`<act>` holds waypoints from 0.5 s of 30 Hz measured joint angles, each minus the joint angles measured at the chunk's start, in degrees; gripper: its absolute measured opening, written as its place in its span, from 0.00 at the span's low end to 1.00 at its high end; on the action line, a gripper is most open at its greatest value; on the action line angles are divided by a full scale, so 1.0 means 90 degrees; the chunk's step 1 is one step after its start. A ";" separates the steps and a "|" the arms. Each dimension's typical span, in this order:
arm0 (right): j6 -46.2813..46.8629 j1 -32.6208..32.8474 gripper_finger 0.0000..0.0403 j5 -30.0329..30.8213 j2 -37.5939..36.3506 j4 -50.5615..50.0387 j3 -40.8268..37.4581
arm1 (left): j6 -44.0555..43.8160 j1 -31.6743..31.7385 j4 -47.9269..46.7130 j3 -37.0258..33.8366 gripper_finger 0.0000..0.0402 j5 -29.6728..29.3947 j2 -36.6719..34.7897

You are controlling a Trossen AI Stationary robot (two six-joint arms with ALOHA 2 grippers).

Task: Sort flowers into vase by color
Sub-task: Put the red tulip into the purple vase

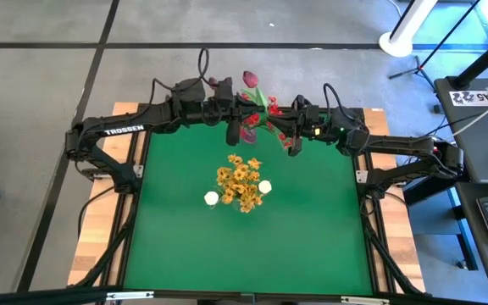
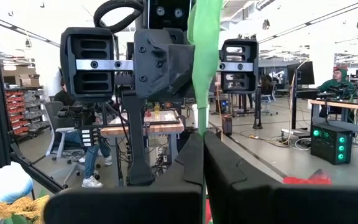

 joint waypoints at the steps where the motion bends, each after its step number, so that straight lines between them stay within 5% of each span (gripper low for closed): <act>1: 0.0000 0.0000 0.00 -0.0008 0.0000 0.0000 0.0000 | 0.0008 -0.0024 0.0002 0.0000 0.01 -0.0007 0.0000; 8: 0.0000 0.0002 0.06 -0.0015 0.0000 0.0006 0.0000 | 0.0023 -0.0062 -0.0002 -0.0005 0.00 -0.0029 0.0000; 15: 0.0163 0.0002 0.22 -0.0227 -0.0007 0.0013 0.0000 | 0.0028 -0.0062 -0.0034 -0.0010 0.00 -0.0027 0.0002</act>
